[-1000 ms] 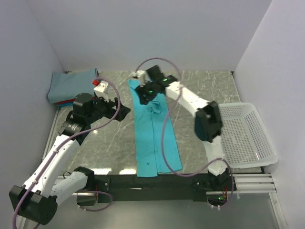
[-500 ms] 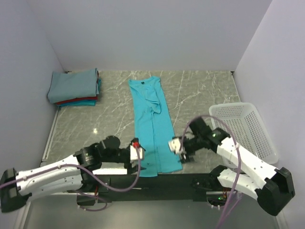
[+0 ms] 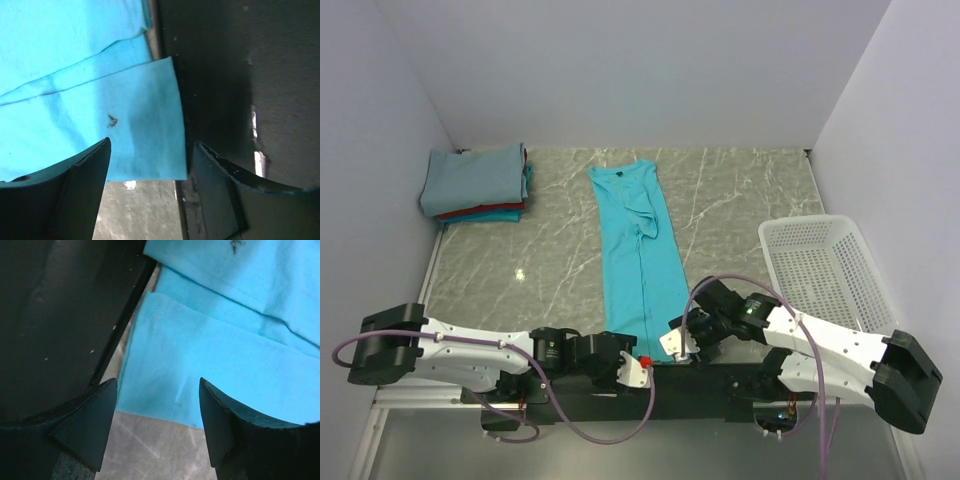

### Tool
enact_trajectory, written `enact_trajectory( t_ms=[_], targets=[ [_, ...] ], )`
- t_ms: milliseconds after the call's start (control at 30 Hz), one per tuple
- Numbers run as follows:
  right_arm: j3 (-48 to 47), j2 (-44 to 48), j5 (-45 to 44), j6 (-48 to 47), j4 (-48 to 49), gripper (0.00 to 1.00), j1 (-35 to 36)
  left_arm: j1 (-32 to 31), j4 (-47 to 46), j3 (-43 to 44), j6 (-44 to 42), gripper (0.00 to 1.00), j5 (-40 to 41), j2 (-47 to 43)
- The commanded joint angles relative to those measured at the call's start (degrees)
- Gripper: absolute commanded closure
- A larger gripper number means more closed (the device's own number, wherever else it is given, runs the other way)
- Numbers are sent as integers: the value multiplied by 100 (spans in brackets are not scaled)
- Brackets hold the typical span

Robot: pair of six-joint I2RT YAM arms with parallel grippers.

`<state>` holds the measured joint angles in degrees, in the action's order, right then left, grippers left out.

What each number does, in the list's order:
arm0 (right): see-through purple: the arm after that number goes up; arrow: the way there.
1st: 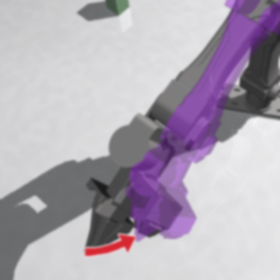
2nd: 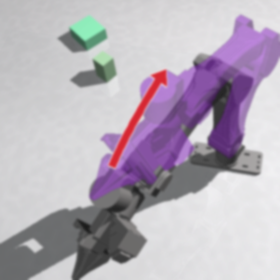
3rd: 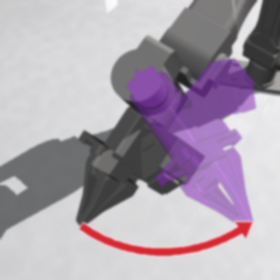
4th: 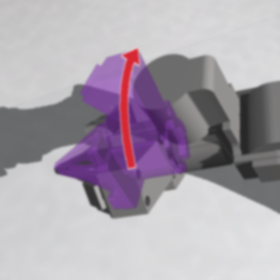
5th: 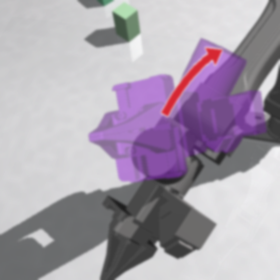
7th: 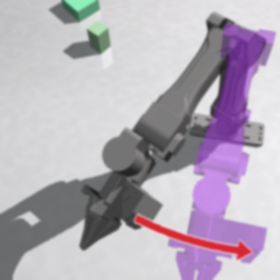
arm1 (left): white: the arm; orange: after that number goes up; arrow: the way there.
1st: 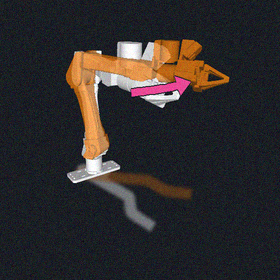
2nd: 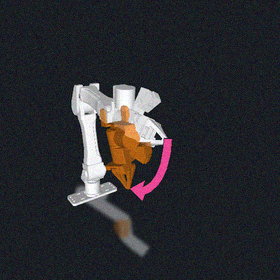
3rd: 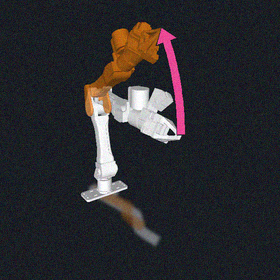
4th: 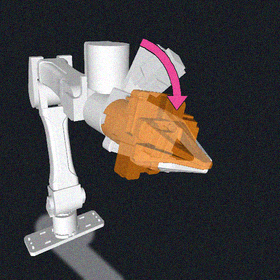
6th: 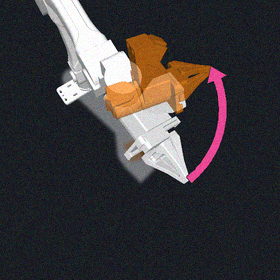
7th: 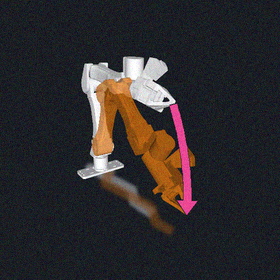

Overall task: Fold and stack the t-shirts
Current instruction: Fold the tshirt

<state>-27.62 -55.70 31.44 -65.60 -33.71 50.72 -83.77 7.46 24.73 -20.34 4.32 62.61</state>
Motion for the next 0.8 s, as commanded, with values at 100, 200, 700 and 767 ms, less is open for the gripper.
enact_trajectory(
  t_ms=[100, 200, 700, 767],
  targets=[
    [98, -292, -542, 214, 638, 29, 359, 44, -412, -12, -111, 31, 290, 612],
    [116, -371, -586, 276, 656, 30, 412, 97, -342, -30, -128, 46, 158, 770],
    [-7, 6, -289, 417, 243, 35, 465, 317, -562, -126, -67, 56, 368, 305],
    [-33, 51, -183, 391, 111, 34, 474, 326, -588, -135, -58, 55, 368, 173]
  ],
)
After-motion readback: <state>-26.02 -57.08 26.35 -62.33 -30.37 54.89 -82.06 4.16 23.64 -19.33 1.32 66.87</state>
